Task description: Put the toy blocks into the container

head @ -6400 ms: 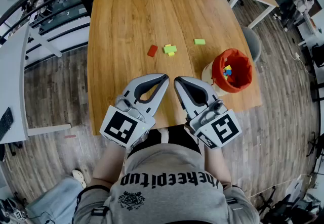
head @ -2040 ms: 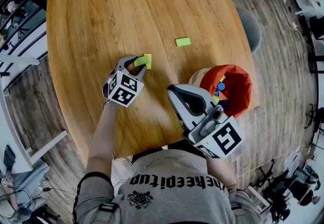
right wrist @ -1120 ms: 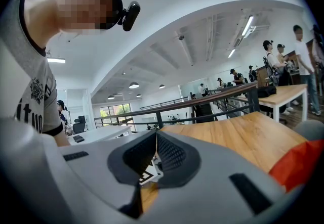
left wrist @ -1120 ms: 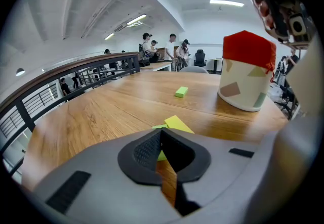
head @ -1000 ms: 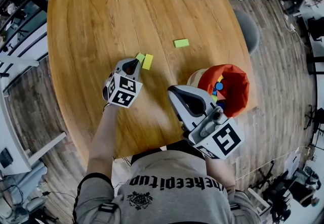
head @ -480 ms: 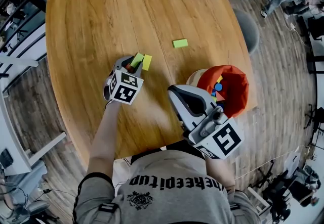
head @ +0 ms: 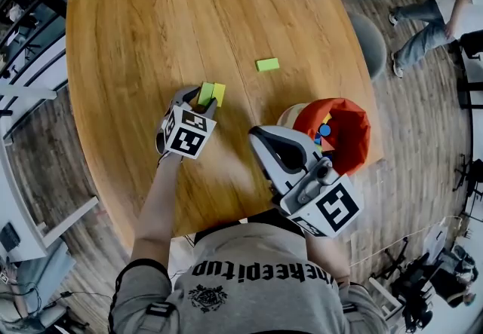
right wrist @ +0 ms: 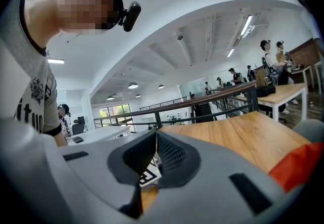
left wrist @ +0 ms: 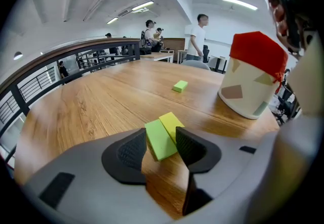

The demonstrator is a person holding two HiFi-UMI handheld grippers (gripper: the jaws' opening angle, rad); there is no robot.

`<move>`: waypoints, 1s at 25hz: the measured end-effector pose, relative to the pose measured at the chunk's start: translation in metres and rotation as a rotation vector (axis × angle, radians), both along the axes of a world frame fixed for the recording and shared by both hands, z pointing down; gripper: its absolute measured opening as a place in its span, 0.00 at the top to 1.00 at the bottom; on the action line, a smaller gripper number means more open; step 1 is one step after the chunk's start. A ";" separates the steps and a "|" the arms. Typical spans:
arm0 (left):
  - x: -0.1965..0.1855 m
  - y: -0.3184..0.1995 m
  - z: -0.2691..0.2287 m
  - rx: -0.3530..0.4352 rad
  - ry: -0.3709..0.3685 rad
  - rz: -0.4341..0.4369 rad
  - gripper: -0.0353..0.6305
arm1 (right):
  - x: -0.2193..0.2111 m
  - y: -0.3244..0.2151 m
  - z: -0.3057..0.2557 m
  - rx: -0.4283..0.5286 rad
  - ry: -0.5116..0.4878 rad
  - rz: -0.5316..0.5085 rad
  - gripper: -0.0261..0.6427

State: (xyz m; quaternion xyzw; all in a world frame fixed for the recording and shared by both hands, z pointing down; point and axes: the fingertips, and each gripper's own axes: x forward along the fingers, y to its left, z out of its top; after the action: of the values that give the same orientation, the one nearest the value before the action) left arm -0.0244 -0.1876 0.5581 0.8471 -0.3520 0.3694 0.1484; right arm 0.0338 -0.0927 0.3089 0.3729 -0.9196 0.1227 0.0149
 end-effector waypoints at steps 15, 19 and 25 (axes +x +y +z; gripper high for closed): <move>-0.016 0.000 0.004 -0.066 0.103 -0.157 0.74 | 0.003 -0.001 0.000 0.003 -0.003 0.000 0.94; -0.010 0.000 0.009 -0.086 0.117 -0.167 0.65 | 0.003 0.000 0.001 0.003 -0.003 -0.003 0.94; -0.011 0.007 0.017 -0.025 0.012 -0.127 0.72 | 0.005 0.004 -0.002 0.005 0.000 0.004 0.94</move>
State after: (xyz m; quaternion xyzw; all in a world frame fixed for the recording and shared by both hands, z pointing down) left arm -0.0356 -0.1804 0.5749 0.8234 -0.3996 0.3585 0.1842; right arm 0.0390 -0.0884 0.3072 0.3746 -0.9192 0.1206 0.0137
